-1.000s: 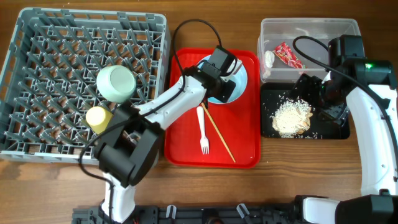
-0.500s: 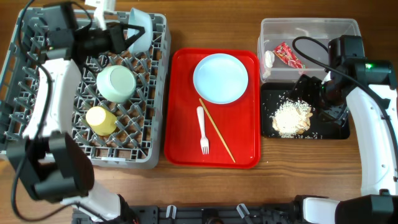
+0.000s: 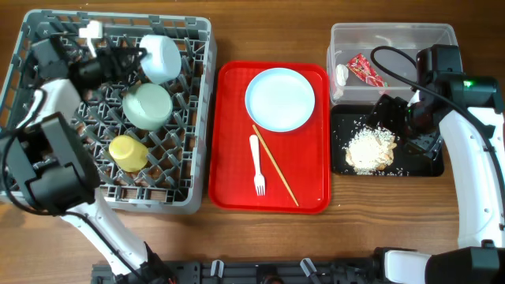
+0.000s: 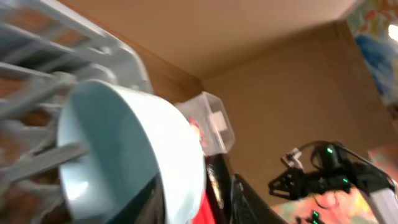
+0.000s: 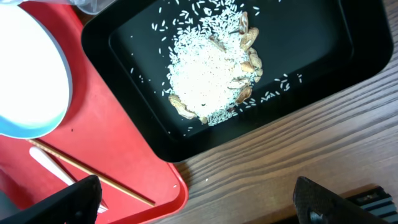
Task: Sort waste into correct bins and load items into the dishwasher rack
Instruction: 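Lower the left gripper onto the white fork and grasp it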
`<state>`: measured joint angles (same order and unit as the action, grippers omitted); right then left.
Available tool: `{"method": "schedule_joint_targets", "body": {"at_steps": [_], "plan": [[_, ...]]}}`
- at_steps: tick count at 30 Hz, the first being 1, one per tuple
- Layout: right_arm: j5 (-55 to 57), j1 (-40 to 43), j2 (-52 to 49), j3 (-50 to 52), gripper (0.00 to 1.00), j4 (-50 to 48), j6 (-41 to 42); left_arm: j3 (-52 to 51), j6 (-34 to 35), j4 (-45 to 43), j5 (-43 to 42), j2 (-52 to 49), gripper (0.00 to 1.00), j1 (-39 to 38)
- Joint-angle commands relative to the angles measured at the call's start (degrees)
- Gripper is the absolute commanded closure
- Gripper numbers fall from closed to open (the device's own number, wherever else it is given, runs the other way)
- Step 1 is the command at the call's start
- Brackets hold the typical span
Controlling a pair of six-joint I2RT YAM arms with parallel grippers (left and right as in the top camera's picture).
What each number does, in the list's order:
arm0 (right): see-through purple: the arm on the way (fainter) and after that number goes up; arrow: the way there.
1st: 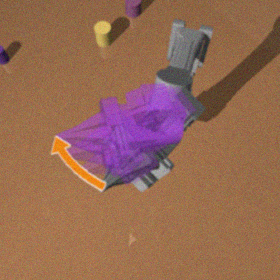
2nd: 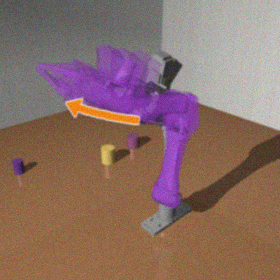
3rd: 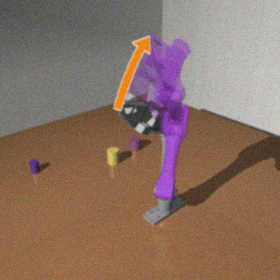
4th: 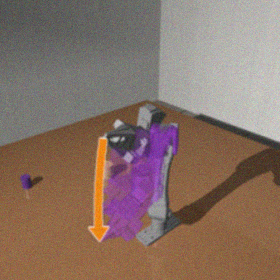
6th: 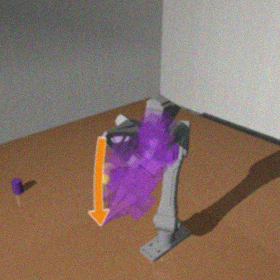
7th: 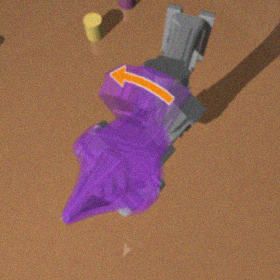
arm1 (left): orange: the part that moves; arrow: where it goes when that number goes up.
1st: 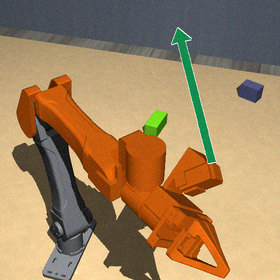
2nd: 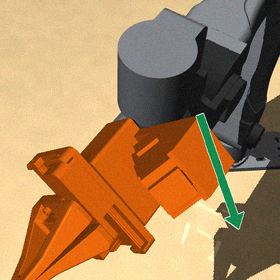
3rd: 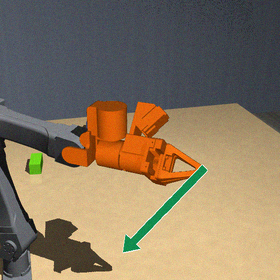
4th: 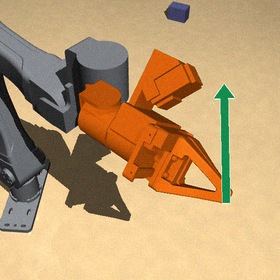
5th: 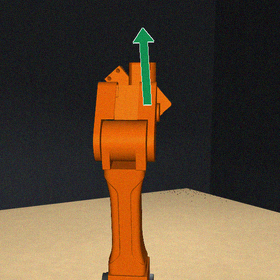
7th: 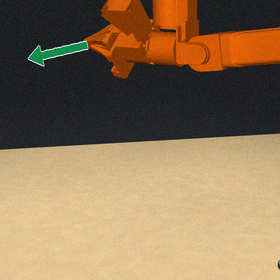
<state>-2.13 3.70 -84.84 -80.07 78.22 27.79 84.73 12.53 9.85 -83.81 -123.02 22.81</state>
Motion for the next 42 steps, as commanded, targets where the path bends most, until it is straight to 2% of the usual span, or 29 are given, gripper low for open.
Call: {"method": "schedule_joint_targets", "body": {"at_steps": [1,2,5,7,9,10,12,14,17,18,21,22,25,26,30,34,39,40,42], "plan": [[-0.94,0.13,0.74,-0.50,0.00,-0.07,-0.59,0.42,1.05,-0.70,1.64,-0.85,0.12,6.12],[-0.94,0.13,0.74,-0.50,0.00,-0.04,-0.57,0.42,3.74,-1.16,1.57,-0.85,0.00,7.67],[-0.92,0.13,0.74,-0.50,0.00,-0.09,-0.59,0.44,10.78,-4.68,-2.45,0.50,0.00,11.32],[-0.92,0.13,0.74,-0.50,0.00,-0.04,-0.66,0.44,11.34,-4.44,-2.45,3.87,0.00,12.15],[-0.92,0.13,0.74,-0.50,0.00,0.07,-0.66,0.42,10.67,-0.15,1.38,8.92,0.00,11.19],[-0.92,0.13,0.74,-0.50,0.00,0.04,-0.74,0.42,6.91,9.68,10.80,14.43,0.00,8.57],[-0.90,0.13,0.74,-0.50,0.00,0.13,-0.90,0.42,4.11,20.15,23.54,19.39,0.00,4.83],[-0.90,0.13,0.74,-0.50,0.00,0.04,-1.07,0.42,4.13,31.54,40.68,24.90,0.00,-1.44],[-0.90,0.13,0.74,-0.50,0.00,-0.35,-2.19,0.42,4.63,44.63,60.83,30.49,0.00,-15.13],[-0.90,0.13,0.74,-0.50,0.00,-0.37,-2.34,0.42,4.61,48.70,65.79,30.99,0.00,-21.77],[-0.90,0.13,0.74,-0.50,0.00,-0.37,-2.36,-1.22,4.63,52.76,64.39,29.88,0.00,-35.63],[-0.90,0.13,0.74,-0.50,0.00,-0.37,-2.38,-2.93,6.27,52.92,64.92,29.53,0.00,-39.56],[-0.92,0.13,0.74,-0.50,0.00,-0.31,-2.34,-9.03,18.25,53.22,71.76,29.14,0.00,-47.76],[-0.92,0.13,0.74,-0.50,0.00,-0.20,-2.34,-10.78,19.69,52.61,72.15,29.14,0.00,-49.44],[-0.94,0.13,0.74,-0.50,0.00,-0.07,-2.27,-21.66,28.22,44.59,77.42,29.14,0.00,-60.50],[-0.94,0.13,0.74,-0.50,0.00,0.11,-2.29,-24.72,29.53,38.58,88.24,26.47,0.00,-67.52],[-0.92,0.13,0.74,-0.50,0.00,0.50,-2.29,-24.72,29.77,37.38,88.37,20.50,0.01,-69.88],[-0.92,0.13,0.74,-0.50,0.00,0.50,-2.29,-24.72,29.77,37.35,88.39,20.46,0.03,-69.88],[-0.94,0.13,0.74,-0.50,0.00,0.59,-2.29,-24.72,29.75,37.07,88.39,20.46,0.16,-69.88]]}}
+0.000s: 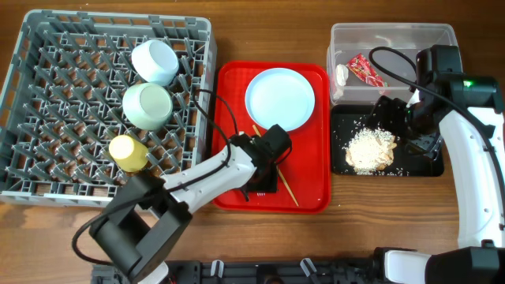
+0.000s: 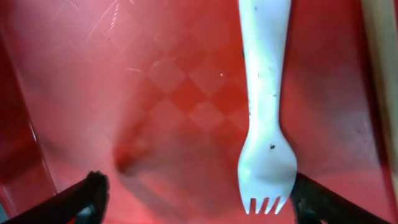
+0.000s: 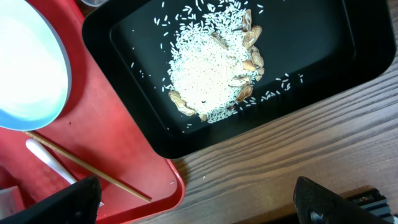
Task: Sort waste into correct bins and load items into the dishwasher rack
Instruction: 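Lower the left gripper onto the white fork and grasp it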
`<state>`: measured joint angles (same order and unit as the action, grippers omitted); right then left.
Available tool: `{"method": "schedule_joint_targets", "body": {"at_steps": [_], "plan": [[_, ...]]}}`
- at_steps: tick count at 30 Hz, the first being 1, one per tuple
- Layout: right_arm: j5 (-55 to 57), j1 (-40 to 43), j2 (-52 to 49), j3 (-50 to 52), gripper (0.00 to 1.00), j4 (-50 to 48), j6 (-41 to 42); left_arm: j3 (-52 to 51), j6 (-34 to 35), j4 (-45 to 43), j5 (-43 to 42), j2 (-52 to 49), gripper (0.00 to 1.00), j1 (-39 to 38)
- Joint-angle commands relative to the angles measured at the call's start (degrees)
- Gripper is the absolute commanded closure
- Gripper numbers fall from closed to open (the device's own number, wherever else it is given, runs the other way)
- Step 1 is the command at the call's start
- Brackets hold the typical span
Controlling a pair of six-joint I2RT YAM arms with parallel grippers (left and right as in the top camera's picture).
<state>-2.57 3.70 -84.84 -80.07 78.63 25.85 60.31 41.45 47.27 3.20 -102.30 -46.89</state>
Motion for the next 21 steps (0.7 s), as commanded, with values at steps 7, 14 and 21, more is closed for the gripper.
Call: {"method": "schedule_joint_targets", "body": {"at_steps": [7,14,21], "plan": [[-0.50,0.13,0.74,-0.50,0.00,0.83,-0.33,-0.31,0.76,-1.16,-0.04,-1.55,0.25,0.70],[-0.50,0.13,0.74,-0.50,0.00,0.96,-0.35,-0.33,-0.94,-0.04,-0.57,-1.57,0.71,4.42],[-0.48,0.13,0.74,-0.50,0.00,0.94,-0.33,-0.33,-0.96,0.15,-0.57,-1.57,0.86,4.42]]}}
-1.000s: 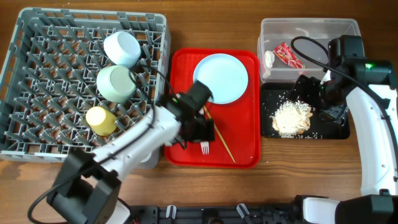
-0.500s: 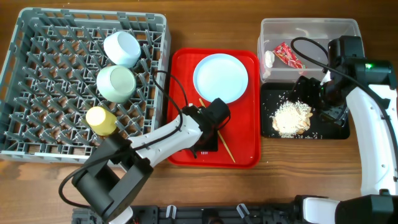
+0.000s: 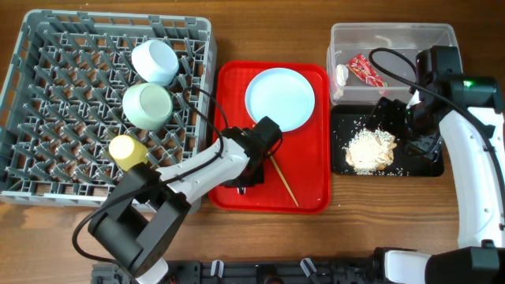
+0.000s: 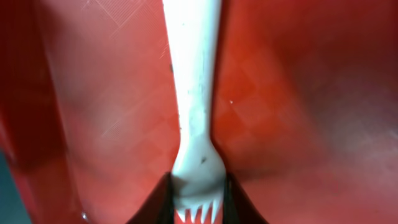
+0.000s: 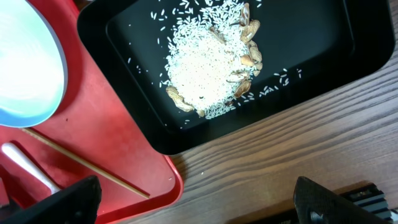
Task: Sort waste into correct bins and load items into the dishwasher rack
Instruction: 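Lower the left gripper onto the white fork and grasp it, then carry the fork with the left gripper into the rack and release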
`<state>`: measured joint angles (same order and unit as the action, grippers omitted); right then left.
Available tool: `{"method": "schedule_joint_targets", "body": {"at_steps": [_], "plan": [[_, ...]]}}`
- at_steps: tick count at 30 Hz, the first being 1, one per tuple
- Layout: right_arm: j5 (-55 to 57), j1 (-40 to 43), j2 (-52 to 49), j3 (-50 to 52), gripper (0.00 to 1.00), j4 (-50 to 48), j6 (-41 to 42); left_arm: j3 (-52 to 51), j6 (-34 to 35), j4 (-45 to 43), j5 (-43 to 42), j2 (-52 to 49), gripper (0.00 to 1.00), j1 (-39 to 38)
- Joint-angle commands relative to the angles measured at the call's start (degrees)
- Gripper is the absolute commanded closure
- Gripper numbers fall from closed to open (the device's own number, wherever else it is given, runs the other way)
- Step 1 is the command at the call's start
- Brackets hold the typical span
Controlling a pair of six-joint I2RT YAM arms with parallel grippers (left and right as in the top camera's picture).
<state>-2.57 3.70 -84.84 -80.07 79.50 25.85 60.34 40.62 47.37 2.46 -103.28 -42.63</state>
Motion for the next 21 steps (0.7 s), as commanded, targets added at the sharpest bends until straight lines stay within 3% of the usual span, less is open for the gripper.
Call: {"method": "schedule_joint_targets", "body": {"at_steps": [1,3,9,16,19,21], "plan": [[-0.48,0.13,0.74,-0.50,0.00,0.04,-0.31,-0.33,-0.13,0.17,0.17,-0.59,0.89,0.15],[-0.48,0.13,0.74,-0.50,0.00,0.07,-0.35,-0.33,-0.13,0.20,0.15,-0.57,0.96,0.15],[-0.48,0.13,0.74,-0.50,0.00,0.07,-0.37,-0.33,-1.70,0.17,0.22,-0.26,0.96,0.17],[-0.48,0.13,0.74,-0.50,0.00,0.11,-0.35,7.23,-21.84,7.34,4.76,12.90,0.96,2.03],[-0.48,0.13,0.74,-0.50,0.00,0.13,-0.37,7.89,-27.06,7.10,7.54,18.71,0.96,8.33],[-0.50,0.13,0.74,-0.50,0.00,0.11,-0.33,7.89,-34.77,4.55,9.22,20.24,0.96,15.41]]}}
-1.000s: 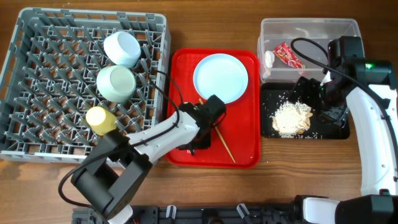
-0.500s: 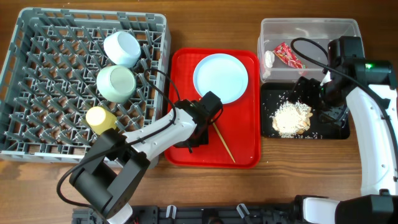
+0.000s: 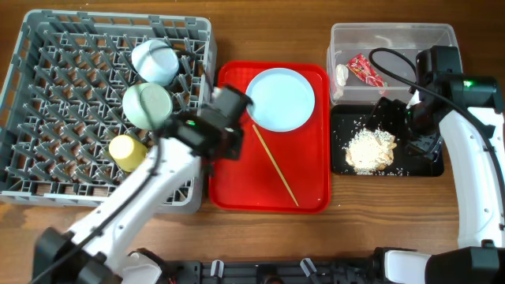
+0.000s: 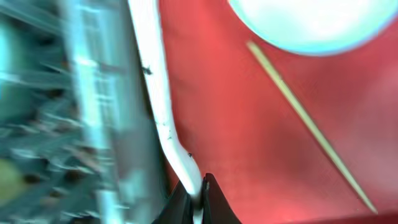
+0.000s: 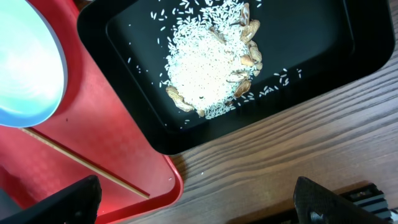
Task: Sort waste into correct bins and load items into the dishwasher rack
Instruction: 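Carry the fork with the left gripper into the rack and release, then grasp the wooden chopstick with the left gripper and drop it in the rack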
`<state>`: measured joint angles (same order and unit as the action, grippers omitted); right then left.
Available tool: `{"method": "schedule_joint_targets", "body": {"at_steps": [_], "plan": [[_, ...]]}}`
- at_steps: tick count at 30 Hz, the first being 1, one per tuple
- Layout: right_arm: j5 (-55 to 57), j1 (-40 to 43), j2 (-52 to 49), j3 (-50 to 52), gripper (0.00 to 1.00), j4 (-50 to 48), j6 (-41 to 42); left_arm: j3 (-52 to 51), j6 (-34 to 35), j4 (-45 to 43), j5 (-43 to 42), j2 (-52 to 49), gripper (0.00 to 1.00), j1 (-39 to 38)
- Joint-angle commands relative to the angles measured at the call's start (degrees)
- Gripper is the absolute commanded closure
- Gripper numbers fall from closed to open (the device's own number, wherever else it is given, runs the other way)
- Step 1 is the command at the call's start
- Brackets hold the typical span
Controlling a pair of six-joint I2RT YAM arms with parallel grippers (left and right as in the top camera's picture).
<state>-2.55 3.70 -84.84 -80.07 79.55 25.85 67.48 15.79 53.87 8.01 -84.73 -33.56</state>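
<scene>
My left gripper [image 4: 196, 199] is shut on a white plastic fork [image 4: 158, 106], whose handle reaches up and away in the left wrist view. From overhead the left gripper [image 3: 225, 130] hangs over the left edge of the red tray [image 3: 308, 181], beside the grey dishwasher rack [image 3: 63, 118]; the fork is hidden under the arm there. On the tray lie a pale blue plate [image 3: 280, 99] and a wooden chopstick [image 3: 274, 166]. My right gripper [image 5: 199, 202] stands open over the table edge by the black tray [image 5: 348, 56].
The rack holds a pale blue cup [image 3: 154, 61], a green cup [image 3: 146, 105] and a yellow cup [image 3: 126, 151]. The black tray [image 3: 422, 166] holds rice and peanuts [image 3: 369, 148]. Behind it, a clear bin [image 3: 390, 39] holds a red wrapper [image 3: 365, 69].
My left gripper was low on the tray, shut on the fork's tine end. It now holds the fork lifted at the tray's left edge by the rack. The right arm has not moved.
My left gripper was at the pale blue cup at the back of the rack. Then it was open over the fork on the tray, the cup left in the rack. It then shut on the fork and now holds it beside the rack.
</scene>
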Motion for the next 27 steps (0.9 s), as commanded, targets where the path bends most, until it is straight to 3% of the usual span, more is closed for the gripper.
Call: {"method": "schedule_joint_targets", "body": {"at_steps": [1,3,5,10,12,13,14,15,17,19,22,25,27], "plan": [[-0.52,0.13,0.74,-0.50,0.00,0.07,-0.35,0.74,-11.10,-3.89,3.63,1.33,0.96,9.79],[-0.52,0.13,0.74,-0.50,0.00,0.11,-0.35,0.72,-11.13,-6.62,3.06,0.00,0.96,14.69],[-0.55,0.13,0.74,-0.50,0.00,0.04,-0.33,0.72,-12.90,-8.55,-2.69,-2.51,0.96,17.27],[-1.40,0.13,0.74,-0.50,0.00,0.02,-0.35,0.72,-12.81,-11.28,-2.62,-8.17,0.96,17.66],[-1.40,0.13,0.74,-0.50,0.00,0.02,-0.37,0.72,-12.81,-11.50,-2.58,-8.83,0.58,17.73],[-1.40,0.13,0.74,-0.50,0.00,0.02,-0.37,0.74,-12.81,-11.52,-2.56,-8.81,0.56,17.73],[-1.38,0.13,0.74,-0.50,0.00,0.02,-0.37,0.74,-12.83,-11.50,-2.56,-8.72,0.42,17.73],[-1.40,0.13,0.74,-0.50,0.00,0.02,-0.35,0.74,-12.81,-11.47,-2.58,-8.68,0.17,17.68],[-1.38,0.13,0.74,-0.50,0.00,0.02,-0.35,0.74,-12.44,-11.23,-2.86,-8.20,0.16,17.03],[-1.38,0.13,0.74,-0.50,0.00,0.00,-0.37,0.74,-11.85,-11.28,-12.44,-7.17,0.14,12.76],[-1.38,0.13,0.74,-0.50,0.00,-0.17,-0.37,0.74,-4.31,-11.32,-15.87,-7.21,0.16,5.22],[-1.38,0.13,0.74,-0.50,0.00,0.00,-0.39,0.74,-0.98,-11.04,-14.58,-7.21,0.30,-0.85],[-1.38,0.13,0.74,-0.50,0.00,0.00,-0.39,0.74,-0.02,-10.84,-14.62,-7.21,0.34,-1.60]]}}
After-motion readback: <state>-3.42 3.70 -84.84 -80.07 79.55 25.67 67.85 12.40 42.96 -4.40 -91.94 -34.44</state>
